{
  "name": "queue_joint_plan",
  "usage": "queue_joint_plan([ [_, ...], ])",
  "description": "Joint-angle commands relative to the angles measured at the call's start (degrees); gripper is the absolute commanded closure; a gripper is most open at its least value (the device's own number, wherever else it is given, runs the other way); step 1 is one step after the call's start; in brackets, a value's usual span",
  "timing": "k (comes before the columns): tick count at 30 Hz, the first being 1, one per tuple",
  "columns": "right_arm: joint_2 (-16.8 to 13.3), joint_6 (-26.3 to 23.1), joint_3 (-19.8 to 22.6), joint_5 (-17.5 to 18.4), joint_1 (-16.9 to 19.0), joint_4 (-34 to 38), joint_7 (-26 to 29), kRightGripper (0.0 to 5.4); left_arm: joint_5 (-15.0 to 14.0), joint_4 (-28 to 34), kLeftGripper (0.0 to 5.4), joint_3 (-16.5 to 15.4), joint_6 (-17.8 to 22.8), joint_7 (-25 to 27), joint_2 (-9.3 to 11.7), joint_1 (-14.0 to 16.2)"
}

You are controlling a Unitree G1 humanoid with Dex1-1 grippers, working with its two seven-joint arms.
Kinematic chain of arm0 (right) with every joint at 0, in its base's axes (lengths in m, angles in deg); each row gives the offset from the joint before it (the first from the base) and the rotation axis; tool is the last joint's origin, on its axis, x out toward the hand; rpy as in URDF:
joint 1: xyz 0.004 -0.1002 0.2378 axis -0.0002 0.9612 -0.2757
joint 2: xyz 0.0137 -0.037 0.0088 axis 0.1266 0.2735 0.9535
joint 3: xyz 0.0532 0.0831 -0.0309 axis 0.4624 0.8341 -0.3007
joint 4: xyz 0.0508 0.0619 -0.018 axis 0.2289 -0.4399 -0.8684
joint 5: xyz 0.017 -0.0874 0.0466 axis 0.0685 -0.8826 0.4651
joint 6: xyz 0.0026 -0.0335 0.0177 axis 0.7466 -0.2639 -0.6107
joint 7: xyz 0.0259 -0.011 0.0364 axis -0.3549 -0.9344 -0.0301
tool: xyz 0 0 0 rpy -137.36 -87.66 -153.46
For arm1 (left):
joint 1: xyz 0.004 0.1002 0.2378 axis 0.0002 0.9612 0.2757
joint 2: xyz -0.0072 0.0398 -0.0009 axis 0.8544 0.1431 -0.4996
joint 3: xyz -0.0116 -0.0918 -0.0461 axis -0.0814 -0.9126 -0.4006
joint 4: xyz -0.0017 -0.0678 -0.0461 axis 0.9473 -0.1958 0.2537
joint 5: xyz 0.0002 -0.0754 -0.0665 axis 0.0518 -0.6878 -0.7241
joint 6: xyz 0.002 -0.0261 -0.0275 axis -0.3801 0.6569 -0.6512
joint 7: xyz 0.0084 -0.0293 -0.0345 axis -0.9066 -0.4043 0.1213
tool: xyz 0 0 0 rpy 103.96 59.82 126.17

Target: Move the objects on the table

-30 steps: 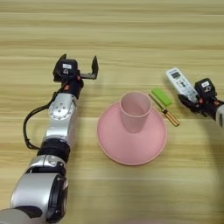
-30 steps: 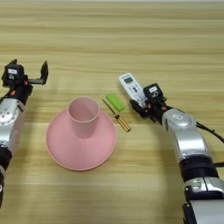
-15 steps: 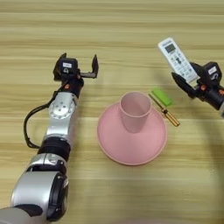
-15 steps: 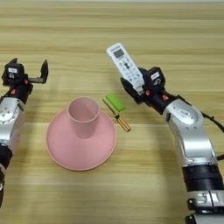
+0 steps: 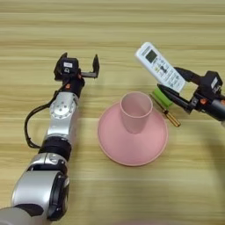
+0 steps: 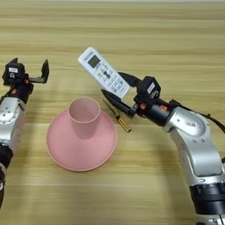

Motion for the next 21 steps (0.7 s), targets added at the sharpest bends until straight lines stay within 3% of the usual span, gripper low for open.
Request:
queue_joint_plan([
  [1,-2.0,0.8,-0.7,3.1,1.7,4.1,4.2,2.49,0.3,-0.4,0.0,0.2,-0.3,-0.1,-0.3,-0.7],
  [8,-5.6,2.0,-3.2,3.6,3.7,5.9,11.0,2.49,0.3,-0.2,0.0,0.3,-0.3,-0.1,-0.3,-0.6],
  [21,-10.5,3.0,-9.0,-1.4,4.6,2.7,16.9,2.49,0.4,-0.2,0.0,0.3,-0.3,-0.1,-0.3,-0.5],
])
